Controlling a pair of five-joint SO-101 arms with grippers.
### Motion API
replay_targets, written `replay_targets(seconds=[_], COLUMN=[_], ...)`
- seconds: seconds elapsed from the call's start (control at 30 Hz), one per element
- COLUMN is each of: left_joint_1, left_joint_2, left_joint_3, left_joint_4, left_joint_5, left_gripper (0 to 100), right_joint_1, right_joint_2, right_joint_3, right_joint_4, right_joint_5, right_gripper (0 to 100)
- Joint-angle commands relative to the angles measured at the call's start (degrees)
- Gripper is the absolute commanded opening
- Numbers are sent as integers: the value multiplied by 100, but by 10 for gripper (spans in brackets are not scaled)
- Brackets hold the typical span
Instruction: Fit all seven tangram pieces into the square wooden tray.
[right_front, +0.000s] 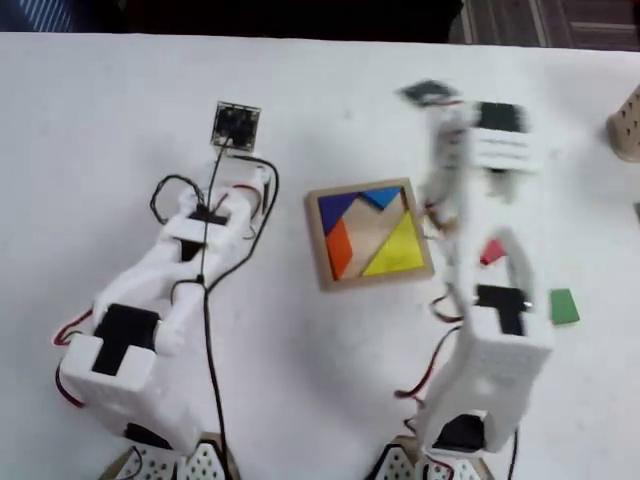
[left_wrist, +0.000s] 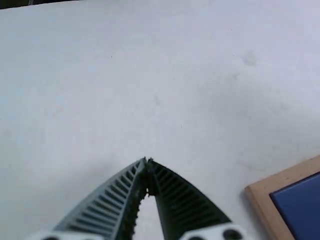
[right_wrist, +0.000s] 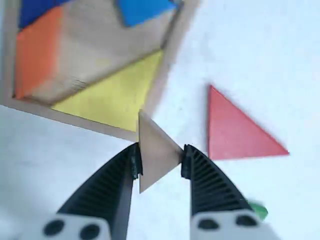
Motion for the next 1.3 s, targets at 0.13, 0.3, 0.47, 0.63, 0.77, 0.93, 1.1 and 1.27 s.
replay_targets(seconds=[0.13,0.3,0.47,0.63,0.77,0.93,1.1,1.27], left_joint_1=[-84,-84,-84,-84,-84,-84,-92,-92], left_joint_2=[-48,-48,-48,-48,-48,-48,-48,-48], left_joint_3=[-290,-290,-290,-290,-290,-290,-290,-281], left_joint_4=[-123,-123,-114,-114,-114,-114,-114,-114], left_joint_5=[-26,-26,-26,-26,-26,-26,-26,-26], left_gripper=[24,24,24,24,24,24,24,24], right_joint_1=[1543,2105,2404,2571,2519,1684,198,-857], right_joint_2=[-409,-418,-426,-1059,-2053,-3108,-3670,-3635], right_joint_3=[642,1336,1538,1908,2558,3640,4756,5187], right_joint_4=[-163,-787,-866,-866,-989,-1525,-2097,-3415], right_joint_5=[809,914,1512,1635,1600,1591,1530,-35], right_gripper=[21,48,184,172,170,73,33,33])
